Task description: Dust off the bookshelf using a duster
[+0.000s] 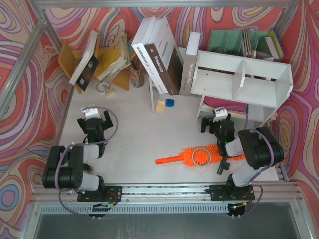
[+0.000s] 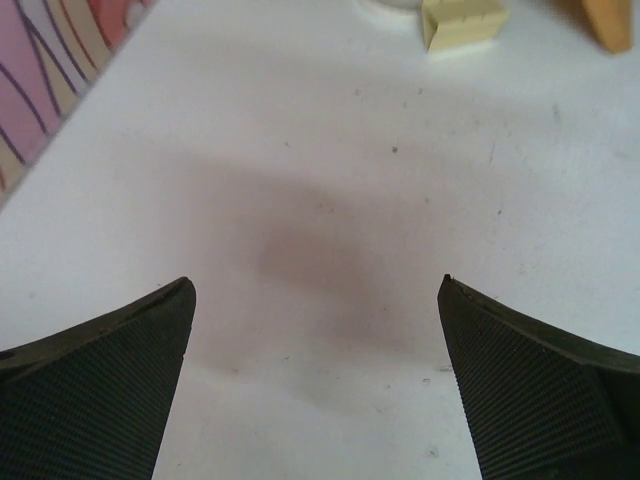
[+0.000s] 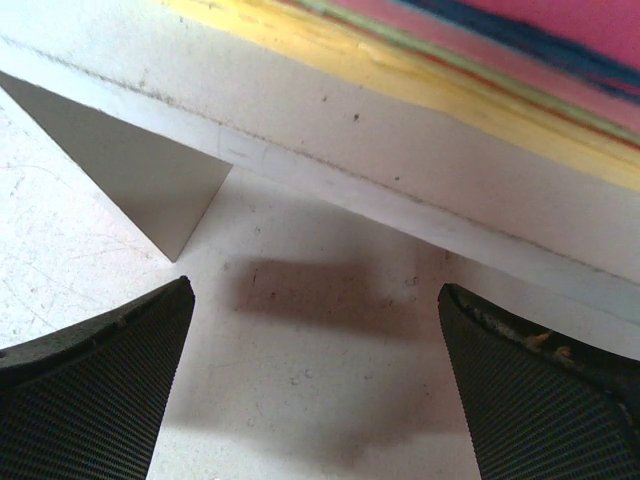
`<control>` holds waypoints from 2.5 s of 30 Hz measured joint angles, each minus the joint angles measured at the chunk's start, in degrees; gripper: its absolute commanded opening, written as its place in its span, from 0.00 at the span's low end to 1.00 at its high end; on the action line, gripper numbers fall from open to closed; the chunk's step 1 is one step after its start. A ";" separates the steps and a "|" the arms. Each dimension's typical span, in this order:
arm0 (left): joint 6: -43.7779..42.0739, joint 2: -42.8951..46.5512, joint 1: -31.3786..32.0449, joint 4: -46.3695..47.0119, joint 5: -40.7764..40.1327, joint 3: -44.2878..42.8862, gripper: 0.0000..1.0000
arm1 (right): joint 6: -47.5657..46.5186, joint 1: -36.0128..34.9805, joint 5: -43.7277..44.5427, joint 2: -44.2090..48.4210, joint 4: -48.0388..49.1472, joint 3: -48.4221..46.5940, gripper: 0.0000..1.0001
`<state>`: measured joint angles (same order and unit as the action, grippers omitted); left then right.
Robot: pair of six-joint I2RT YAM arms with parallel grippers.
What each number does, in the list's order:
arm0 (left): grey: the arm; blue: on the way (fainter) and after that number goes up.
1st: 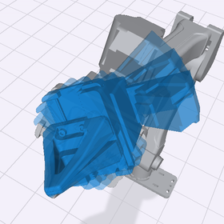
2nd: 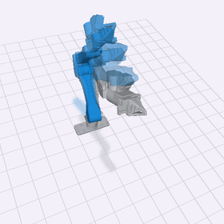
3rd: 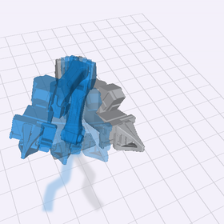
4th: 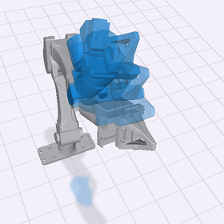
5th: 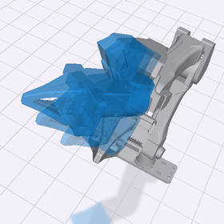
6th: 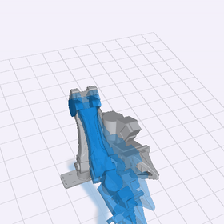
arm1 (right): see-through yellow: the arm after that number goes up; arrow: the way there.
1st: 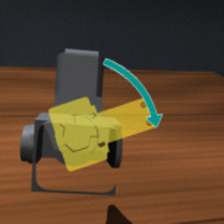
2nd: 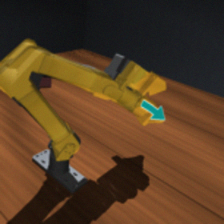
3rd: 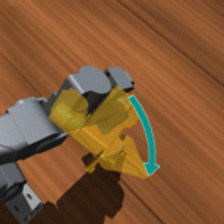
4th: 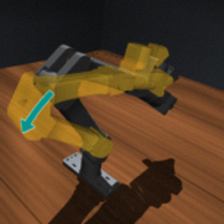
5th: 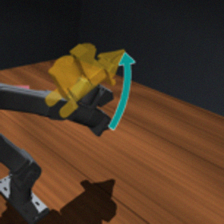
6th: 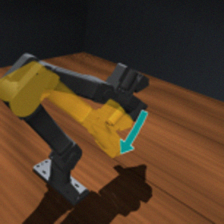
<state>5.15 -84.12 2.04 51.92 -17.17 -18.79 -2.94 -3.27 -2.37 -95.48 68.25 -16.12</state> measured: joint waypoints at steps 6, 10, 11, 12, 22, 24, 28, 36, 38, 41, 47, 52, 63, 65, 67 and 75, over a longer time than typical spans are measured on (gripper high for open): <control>-0.90 17.79 7.28 -5.33 -8.07 2.45 0.98 | 0.66 0.72 -1.09 10.64 -8.09 0.37 0.99; 0.48 28.13 12.46 -9.94 -15.19 2.32 0.98 | 1.70 0.66 -1.27 19.78 -13.70 1.57 0.99; 1.33 30.03 12.98 -11.34 -16.50 2.23 0.98 | 1.97 0.63 -1.33 22.08 -15.04 1.95 0.99; 2.27 31.69 13.44 -12.87 -17.57 2.08 0.98 | 2.32 0.59 -1.38 24.39 -16.22 2.34 0.99; 15.72 39.78 16.00 -37.16 -19.80 -8.13 0.98 | 9.18 -0.22 -4.42 47.63 -31.06 2.23 0.99; 19.39 41.59 16.00 -42.10 -20.26 -10.58 0.98 | 13.33 -0.22 -3.85 51.12 -36.61 0.22 0.99; 25.33 45.48 16.00 -49.24 -20.90 -13.38 0.98 | 25.62 -0.37 2.97 55.08 -50.18 -6.43 0.99; 34.45 50.21 15.98 -63.91 -19.89 -17.86 0.98 | 30.49 -0.48 4.24 54.05 -63.63 -10.12 0.99; 36.04 51.10 15.98 -65.83 -18.95 -18.18 0.98 | 30.40 -0.74 3.45 54.27 -65.99 -10.40 0.99; 37.24 51.01 15.98 -67.58 -16.57 -18.32 0.98 | 29.92 -2.75 3.54 54.62 -69.77 -11.63 0.99; 37.31 40.72 15.98 -74.62 -11.87 -24.98 0.98 | 29.81 -15.23 9.51 52.81 -76.08 -16.48 0.96; 36.59 36.94 17.59 -78.86 -10.05 -27.41 0.98 | 31.95 -30.95 20.39 46.53 -82.16 -21.42 0.93; 35.52 34.58 23.93 -85.02 -14.51 -29.46 0.98 | 52.48 -49.16 35.69 36.70 -102.33 -28.24 0.76; 35.54 34.38 23.98 -85.35 -15.02 -29.46 0.98 | 56.61 -50.47 36.11 34.80 -105.26 -28.76 0.70; 35.54 34.42 24.02 -85.35 -15.32 -29.46 0.98 | 60.24 -50.84 36.17 33.92 -107.16 -28.59 0.58; 35.54 34.53 24.06 -85.33 -15.45 -29.42 0.98 | 66.88 -51.10 35.47 32.44 -107.40 -27.06 0.42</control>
<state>40.69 -49.58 26.11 -33.41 -32.62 -48.21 63.94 -54.37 33.10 -63.05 -39.16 -43.18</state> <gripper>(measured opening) 0.983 0.435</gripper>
